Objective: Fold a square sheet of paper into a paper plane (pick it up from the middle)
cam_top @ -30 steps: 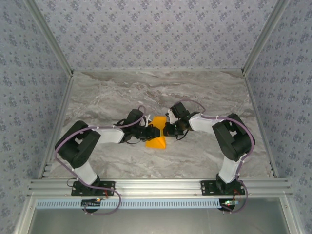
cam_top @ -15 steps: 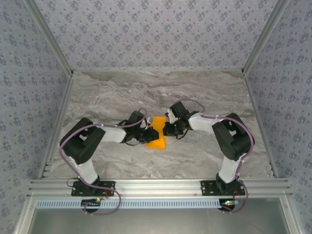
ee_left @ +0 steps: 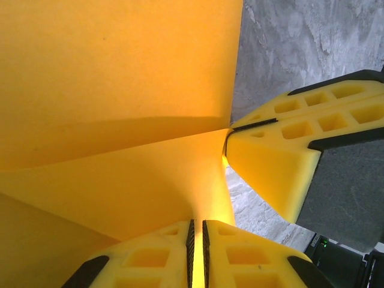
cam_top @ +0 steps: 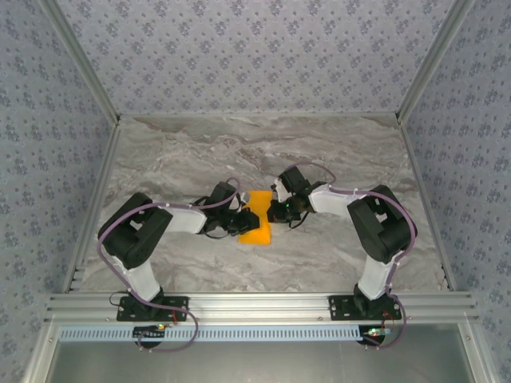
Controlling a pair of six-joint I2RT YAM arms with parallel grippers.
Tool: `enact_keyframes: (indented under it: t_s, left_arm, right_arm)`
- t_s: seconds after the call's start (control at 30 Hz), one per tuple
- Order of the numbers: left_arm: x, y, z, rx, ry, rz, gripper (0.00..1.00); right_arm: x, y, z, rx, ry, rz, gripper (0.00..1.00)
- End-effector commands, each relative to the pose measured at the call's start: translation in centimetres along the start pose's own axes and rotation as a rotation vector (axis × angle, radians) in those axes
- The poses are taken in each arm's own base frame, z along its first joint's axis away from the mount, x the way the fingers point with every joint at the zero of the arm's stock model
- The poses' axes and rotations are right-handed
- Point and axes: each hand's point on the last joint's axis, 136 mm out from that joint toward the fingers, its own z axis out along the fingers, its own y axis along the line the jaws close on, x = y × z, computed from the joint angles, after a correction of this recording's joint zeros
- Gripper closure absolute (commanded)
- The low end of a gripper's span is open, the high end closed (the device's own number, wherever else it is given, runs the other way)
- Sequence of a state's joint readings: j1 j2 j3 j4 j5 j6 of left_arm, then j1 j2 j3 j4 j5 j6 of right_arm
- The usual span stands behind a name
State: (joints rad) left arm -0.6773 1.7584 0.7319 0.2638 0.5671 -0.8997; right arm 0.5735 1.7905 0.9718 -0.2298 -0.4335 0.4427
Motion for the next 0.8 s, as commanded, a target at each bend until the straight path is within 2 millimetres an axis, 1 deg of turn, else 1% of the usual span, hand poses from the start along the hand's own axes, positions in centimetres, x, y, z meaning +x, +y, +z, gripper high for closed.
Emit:
enact_keyframes:
  t_s: [0.0, 0.17, 0.27, 0.5, 0.63, 0.77]
  left_arm:
    - [0.5, 0.0, -0.2, -0.003, 0.007, 0.019, 0.85]
    - [-0.3, -3.1, -1.8, 0.081, -0.035, 0.072, 0.84]
    - [-0.8, -3.7, -2.0, 0.081, -0.053, 0.082, 0.84]
    - [-1.2, -2.7, -0.5, 0.053, -0.035, 0.042, 0.85]
    - [-1.2, -2.2, -0.3, 0.033, -0.031, 0.035, 0.85]
    - [-0.8, -1.1, -0.2, -0.008, -0.024, 0.023, 0.86]
  right_arm:
    - [-0.4, -0.3, 0.1, 0.005, 0.008, -0.007, 0.97]
    - [-0.4, -0.1, 0.0, -0.003, 0.009, -0.009, 0.97]
    - [-0.4, -0.1, 0.0, -0.004, 0.009, -0.009, 0.97]
    - [-0.4, -0.1, 0.1, -0.004, 0.009, -0.006, 0.97]
    - [-0.3, -0.1, 0.1, -0.003, 0.011, -0.007, 0.97]
    - [-0.3, -0.2, 0.1, 0.002, 0.011, -0.006, 0.97]
